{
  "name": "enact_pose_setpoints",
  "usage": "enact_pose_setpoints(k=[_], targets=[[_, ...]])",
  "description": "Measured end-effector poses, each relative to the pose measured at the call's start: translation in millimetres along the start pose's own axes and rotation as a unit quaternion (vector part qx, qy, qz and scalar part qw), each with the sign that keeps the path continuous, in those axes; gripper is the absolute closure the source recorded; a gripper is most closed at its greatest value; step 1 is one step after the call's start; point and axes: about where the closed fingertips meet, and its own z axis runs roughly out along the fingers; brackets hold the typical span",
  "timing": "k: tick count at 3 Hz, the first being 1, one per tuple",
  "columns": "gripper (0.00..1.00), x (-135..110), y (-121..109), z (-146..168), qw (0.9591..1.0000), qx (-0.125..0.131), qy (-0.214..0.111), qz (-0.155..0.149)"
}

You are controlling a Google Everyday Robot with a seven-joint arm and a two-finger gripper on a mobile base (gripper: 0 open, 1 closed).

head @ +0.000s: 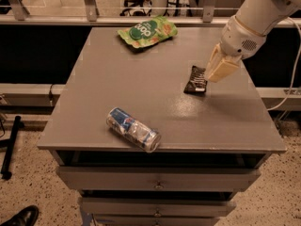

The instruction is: Move rxbar chocolate near redbull can

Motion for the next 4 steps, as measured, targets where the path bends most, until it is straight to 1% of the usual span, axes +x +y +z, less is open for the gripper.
enact_pose_setpoints(k=[1,2,3,4], targets=[[0.22,-4,-12,4,0.9988,0.019,-0.042,0.017],[0.01,-5,-26,3,0.9953,0.039,-0.071,0.052],[0.0,-5,-39,7,0.9885,0.056,-0.089,0.109],[0.0,-7,-48,19,0.9808,0.074,-0.103,0.148]])
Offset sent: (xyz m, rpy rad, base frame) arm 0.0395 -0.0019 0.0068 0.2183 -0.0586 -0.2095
